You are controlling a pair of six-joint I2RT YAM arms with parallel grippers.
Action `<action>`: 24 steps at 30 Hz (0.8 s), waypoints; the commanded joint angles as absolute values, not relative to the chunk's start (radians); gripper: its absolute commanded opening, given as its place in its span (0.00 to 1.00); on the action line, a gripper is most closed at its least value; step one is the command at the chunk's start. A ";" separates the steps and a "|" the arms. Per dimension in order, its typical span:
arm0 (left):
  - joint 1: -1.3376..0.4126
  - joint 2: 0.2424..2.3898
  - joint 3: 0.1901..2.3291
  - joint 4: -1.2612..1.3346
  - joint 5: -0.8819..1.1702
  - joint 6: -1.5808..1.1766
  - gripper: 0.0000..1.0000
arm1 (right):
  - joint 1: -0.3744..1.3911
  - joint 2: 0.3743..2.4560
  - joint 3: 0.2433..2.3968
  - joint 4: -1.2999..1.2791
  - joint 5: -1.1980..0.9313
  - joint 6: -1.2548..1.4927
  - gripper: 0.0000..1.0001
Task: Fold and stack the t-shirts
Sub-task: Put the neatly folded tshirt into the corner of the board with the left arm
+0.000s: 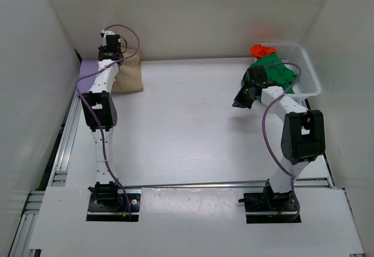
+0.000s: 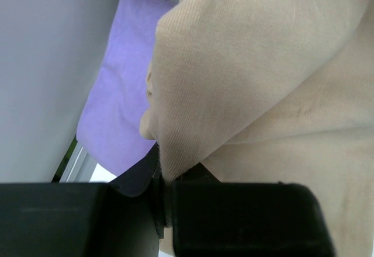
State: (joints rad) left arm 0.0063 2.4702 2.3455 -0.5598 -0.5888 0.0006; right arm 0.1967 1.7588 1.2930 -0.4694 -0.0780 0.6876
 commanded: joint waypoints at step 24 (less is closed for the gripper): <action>0.086 2.316 2.414 -0.523 -0.509 0.000 0.11 | 0.195 1.916 1.503 -0.560 -0.106 0.634 0.03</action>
State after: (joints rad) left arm 0.0902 2.4443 2.3413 -0.5564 -0.5117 0.0006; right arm 0.1967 1.9114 1.4597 -0.5381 -0.0940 0.6498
